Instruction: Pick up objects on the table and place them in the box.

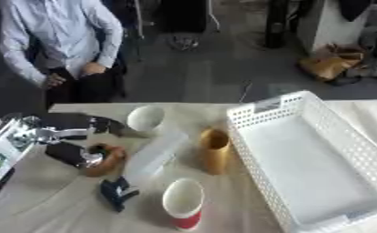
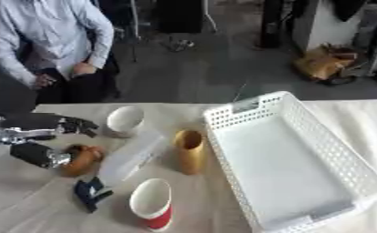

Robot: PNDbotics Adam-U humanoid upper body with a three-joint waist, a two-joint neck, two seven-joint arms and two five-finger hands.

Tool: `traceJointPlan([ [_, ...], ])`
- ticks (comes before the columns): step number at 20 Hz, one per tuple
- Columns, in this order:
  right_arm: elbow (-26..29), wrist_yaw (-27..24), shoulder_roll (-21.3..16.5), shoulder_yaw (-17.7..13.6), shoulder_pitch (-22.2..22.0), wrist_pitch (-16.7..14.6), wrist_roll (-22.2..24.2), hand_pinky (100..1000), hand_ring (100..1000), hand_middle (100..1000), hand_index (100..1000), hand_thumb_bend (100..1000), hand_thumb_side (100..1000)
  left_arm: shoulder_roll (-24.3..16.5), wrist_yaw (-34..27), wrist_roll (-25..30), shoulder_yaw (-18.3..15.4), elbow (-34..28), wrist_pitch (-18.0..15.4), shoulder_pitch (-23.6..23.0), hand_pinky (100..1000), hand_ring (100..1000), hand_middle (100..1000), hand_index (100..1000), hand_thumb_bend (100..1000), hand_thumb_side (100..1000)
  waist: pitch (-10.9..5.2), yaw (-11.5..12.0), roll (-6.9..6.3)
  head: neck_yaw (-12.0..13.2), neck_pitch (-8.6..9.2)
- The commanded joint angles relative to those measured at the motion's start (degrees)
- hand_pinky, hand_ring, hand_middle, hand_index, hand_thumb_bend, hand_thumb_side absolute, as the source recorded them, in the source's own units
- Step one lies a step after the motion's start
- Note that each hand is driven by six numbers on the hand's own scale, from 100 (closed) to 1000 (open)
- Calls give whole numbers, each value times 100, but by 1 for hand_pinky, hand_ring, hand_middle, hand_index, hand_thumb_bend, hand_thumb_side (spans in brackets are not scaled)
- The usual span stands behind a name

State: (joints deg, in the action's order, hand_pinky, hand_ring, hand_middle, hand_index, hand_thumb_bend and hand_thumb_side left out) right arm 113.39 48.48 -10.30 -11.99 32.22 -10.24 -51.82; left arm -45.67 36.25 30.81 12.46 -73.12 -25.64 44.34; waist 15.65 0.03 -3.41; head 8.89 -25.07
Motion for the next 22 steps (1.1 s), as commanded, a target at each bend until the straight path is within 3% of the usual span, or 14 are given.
traceJointPlan([
  [1,120,-45,-59,-18,63,7,-15,702,784,754,662,100,1000,-248,487,-307,-115,-34,-26,139,1000,1000,1000,1000,126,708,-82,-6,9,-4,6],
  [6,120,-61,-57,-9,83,4,-15,701,783,754,662,100,1000,-148,949,-505,-176,455,-64,208,1000,1000,1000,1000,121,754,-63,-30,18,10,12],
  [7,120,-65,-54,-9,87,5,-15,701,784,754,661,100,1000,-112,974,-522,-195,570,-77,223,1000,1000,1000,1000,100,827,-56,-33,21,12,17],
  [9,120,-74,-46,-9,94,4,-15,701,783,753,661,100,1000,-21,961,-526,-227,829,-126,273,1000,1000,1000,1000,100,854,-43,-41,30,17,30],
  [14,120,-89,-39,-6,127,5,-15,700,783,752,661,100,1000,102,1389,-644,-245,1197,-225,397,1000,1000,1000,1000,156,840,-13,-87,60,37,76],
  [17,120,-95,-35,-14,141,12,-15,699,782,750,658,100,1000,187,1551,-752,-264,1379,-286,420,1000,1000,1000,1000,108,900,-1,-101,71,41,85],
  [22,120,-105,-24,-24,139,1,-15,699,782,748,655,100,1000,301,1565,-676,-237,1606,-347,463,1000,1000,1000,1000,138,952,1,-96,74,50,90],
])
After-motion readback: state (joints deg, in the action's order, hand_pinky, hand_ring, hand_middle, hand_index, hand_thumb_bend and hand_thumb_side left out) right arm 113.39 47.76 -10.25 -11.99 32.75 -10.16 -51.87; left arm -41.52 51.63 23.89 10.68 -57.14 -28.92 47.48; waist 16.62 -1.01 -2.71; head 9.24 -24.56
